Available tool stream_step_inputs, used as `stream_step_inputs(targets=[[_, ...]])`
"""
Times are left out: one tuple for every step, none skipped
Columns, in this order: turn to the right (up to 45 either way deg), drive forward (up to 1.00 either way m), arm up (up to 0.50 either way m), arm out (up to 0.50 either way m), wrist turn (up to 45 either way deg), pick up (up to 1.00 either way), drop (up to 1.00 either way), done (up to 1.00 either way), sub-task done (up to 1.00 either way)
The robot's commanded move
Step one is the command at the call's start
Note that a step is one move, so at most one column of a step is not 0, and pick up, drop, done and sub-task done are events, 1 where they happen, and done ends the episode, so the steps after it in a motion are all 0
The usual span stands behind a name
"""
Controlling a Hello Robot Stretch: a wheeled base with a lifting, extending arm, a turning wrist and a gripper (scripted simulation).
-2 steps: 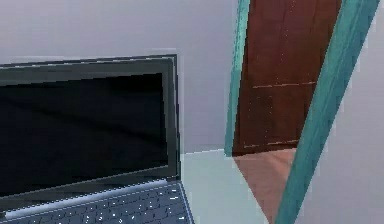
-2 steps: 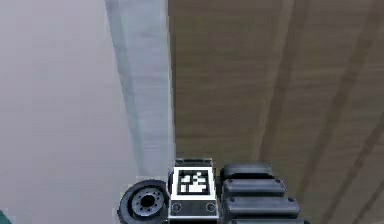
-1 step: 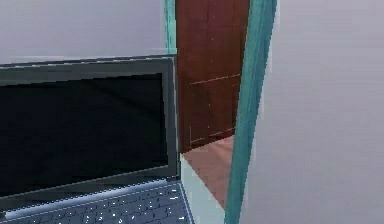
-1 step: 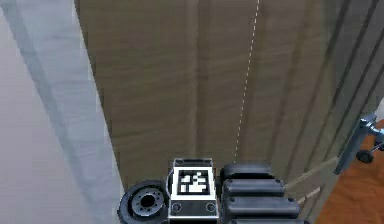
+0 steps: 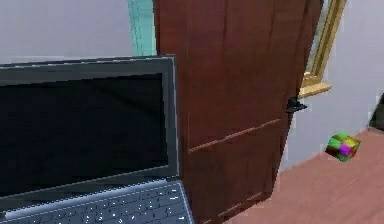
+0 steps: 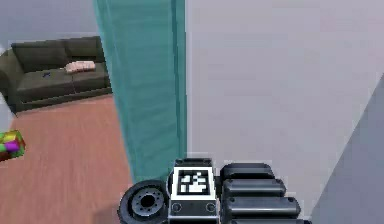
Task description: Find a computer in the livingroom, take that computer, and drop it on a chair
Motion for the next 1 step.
stream_step_inputs(targets=[[12.0, 0.00, 0.00, 0.00, 0.0, 0.00, 0.00, 0.00, 0.00]])
